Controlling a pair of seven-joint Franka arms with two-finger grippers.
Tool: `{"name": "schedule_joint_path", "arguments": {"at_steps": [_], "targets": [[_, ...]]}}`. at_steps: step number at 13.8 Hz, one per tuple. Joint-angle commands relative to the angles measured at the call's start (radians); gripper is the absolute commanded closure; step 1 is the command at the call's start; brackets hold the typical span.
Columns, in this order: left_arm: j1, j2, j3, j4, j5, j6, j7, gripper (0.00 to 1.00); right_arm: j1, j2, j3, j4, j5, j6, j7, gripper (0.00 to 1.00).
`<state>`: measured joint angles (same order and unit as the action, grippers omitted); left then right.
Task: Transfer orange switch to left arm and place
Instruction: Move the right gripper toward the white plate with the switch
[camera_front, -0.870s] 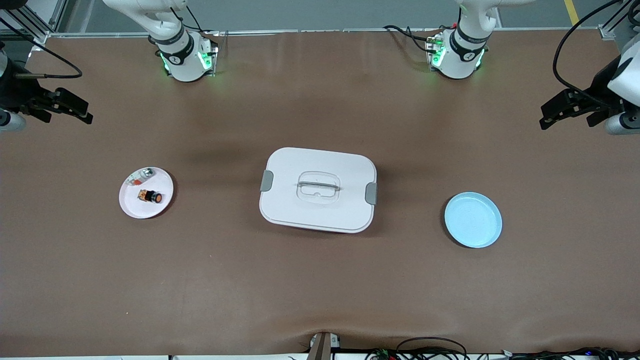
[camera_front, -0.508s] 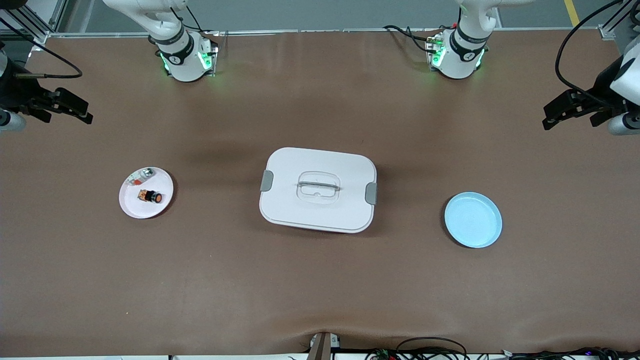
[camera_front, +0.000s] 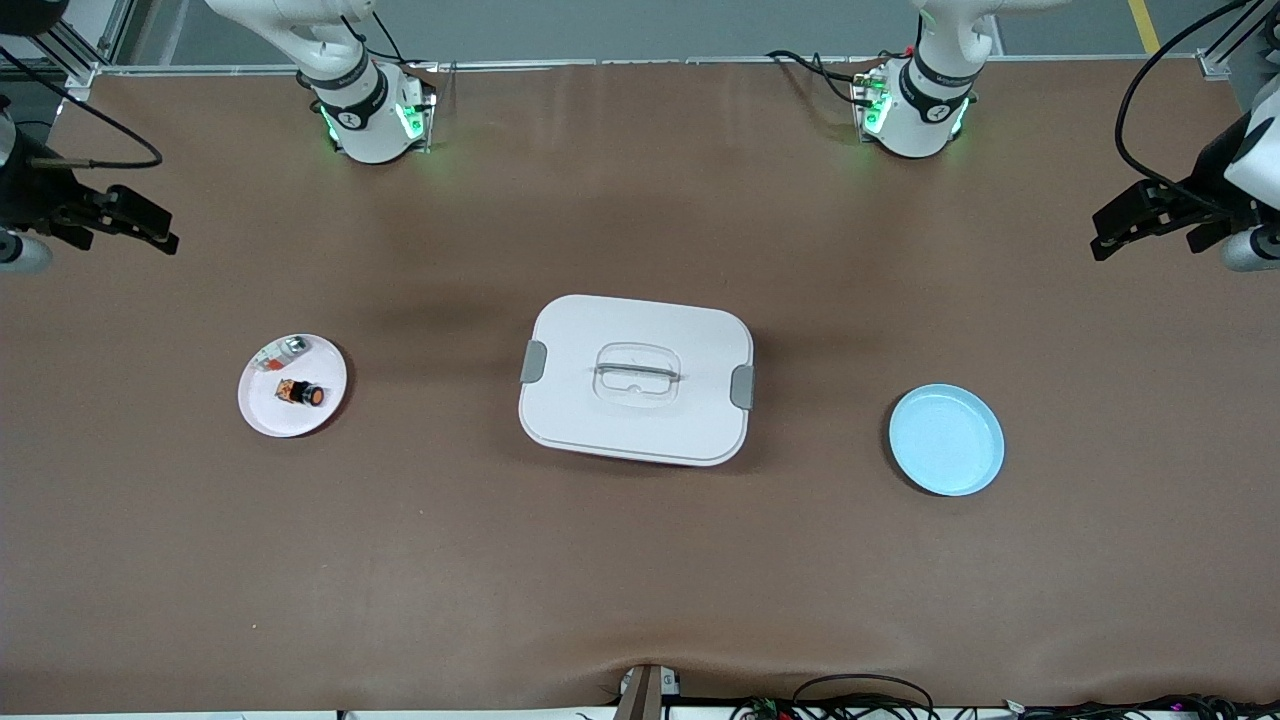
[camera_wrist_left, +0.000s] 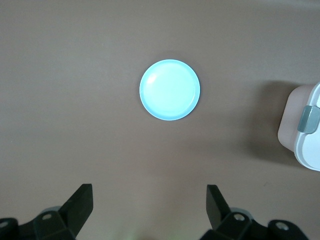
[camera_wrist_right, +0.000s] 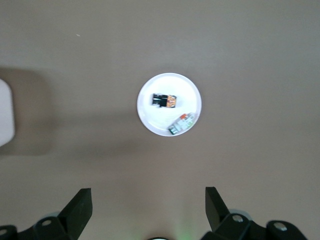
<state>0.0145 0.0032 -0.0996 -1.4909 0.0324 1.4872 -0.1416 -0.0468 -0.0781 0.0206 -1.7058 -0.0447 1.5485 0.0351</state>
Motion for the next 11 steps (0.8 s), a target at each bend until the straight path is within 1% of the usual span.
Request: {"name": "schedule_joint_path", "arguments": {"at_steps": [1, 3, 8, 11], "targets": [[0.001, 0.009, -0.005, 0.011, 0.011, -0.016, 0.016, 0.00, -0.008, 0.064, -0.001, 0.015, -0.021, 0.028, -0.006, 0.00], [0.001, 0.009, -0.008, 0.009, 0.007, -0.016, 0.019, 0.00, -0.021, 0.106, -0.001, -0.012, -0.021, 0.083, -0.006, 0.00], [0.002, 0.008, -0.009, 0.004, 0.004, -0.015, 0.019, 0.00, -0.048, 0.124, -0.001, -0.210, -0.020, 0.345, -0.006, 0.00], [0.002, 0.008, -0.009, 0.011, 0.000, -0.010, 0.016, 0.00, -0.056, 0.164, -0.001, -0.299, -0.020, 0.491, -0.006, 0.00]]}}
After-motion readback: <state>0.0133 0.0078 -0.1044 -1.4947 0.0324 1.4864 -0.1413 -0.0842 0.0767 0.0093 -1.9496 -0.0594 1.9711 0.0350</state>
